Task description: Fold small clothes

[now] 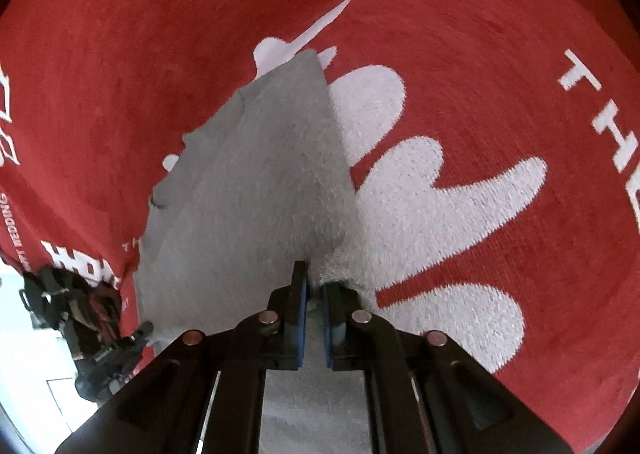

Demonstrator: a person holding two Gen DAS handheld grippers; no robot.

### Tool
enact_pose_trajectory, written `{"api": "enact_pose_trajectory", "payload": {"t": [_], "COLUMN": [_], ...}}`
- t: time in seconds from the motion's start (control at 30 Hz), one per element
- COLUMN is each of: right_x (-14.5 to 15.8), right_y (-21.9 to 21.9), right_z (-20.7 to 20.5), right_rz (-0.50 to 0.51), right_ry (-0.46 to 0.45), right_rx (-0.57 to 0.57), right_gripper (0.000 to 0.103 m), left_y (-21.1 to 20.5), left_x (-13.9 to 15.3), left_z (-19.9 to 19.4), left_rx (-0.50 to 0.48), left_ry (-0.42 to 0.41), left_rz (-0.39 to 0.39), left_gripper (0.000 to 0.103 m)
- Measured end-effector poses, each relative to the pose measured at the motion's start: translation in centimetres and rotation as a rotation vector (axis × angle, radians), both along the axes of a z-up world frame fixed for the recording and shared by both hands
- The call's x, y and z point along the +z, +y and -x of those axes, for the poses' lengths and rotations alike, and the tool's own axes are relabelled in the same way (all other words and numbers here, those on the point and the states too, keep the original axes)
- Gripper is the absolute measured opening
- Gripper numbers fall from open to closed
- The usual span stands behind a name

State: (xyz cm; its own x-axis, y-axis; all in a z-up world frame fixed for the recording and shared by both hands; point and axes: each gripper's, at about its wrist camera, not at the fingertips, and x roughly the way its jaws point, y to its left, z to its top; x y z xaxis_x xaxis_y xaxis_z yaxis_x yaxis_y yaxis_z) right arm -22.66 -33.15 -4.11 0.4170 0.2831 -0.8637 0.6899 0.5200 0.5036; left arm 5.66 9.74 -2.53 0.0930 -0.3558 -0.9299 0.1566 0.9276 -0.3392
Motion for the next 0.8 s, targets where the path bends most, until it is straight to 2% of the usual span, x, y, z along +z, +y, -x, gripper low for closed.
{"api": "enact_pose_trajectory", "payload": {"t": [0.03,0.13,0.2,0.23,0.3,0.43,0.47,0.5,0.57,0.7,0.8], "right_x": [0.4,2.6,3.9,4.2,3.6,0.3,-0.8,-0.7,-0.1,1.4,0.2], "right_y": [0.3,1.3,1.1,0.6,-0.9,-3.4,-3.6,-3.8,-3.5,-2.4,-2.7], "right_z": [0.1,0.6,0.8,0.8,0.1,-1.9,-2.5,-2.9,-4.0,-5.0,-4.8], "right_rz": [0.012,0.098,0.162,0.18,0.173,0.041,0.007,0.018,0.019,0.179,0.211], "right_ry": [0.014,0.04,0.023,0.015,0.023,0.013,0.033,0.019,0.015,0.055,0.107], "right_rx": [0.022,0.104,0.118,0.115,0.091,0.022,0.013,0.004,0.061,0.203,0.21], "right_gripper": [0.011,0.022,0.046,0.049,0.05,0.05,0.049,0.037,0.008,0.008,0.008], "left_y": [0.3,0.6,-0.1,-0.6,-2.0,-4.0,-4.4,-4.7,-5.1,-5.6,-5.9], "left_x": [0.7,2.1,2.6,2.6,2.1,0.6,0.2,0.0,-0.1,-0.3,-0.8], "left_z": [-0.1,-0.6,-0.7,-0.7,-0.8,-0.6,-0.5,-0.5,-0.2,0.1,0.3], "left_rx": [0.001,-0.02,-0.056,-0.079,-0.112,-0.123,-0.124,-0.125,-0.133,-0.163,-0.201], "left_ry": [-0.025,-0.037,-0.057,-0.064,-0.069,-0.058,-0.053,-0.052,-0.063,-0.086,-0.123], "left_rz": [-0.01,0.002,-0.013,-0.027,-0.06,-0.099,-0.11,-0.12,-0.139,-0.186,-0.259], "left_gripper": [0.067,0.066,0.066,0.066,0.067,0.066,0.067,0.067,0.067,0.067,0.067]}}
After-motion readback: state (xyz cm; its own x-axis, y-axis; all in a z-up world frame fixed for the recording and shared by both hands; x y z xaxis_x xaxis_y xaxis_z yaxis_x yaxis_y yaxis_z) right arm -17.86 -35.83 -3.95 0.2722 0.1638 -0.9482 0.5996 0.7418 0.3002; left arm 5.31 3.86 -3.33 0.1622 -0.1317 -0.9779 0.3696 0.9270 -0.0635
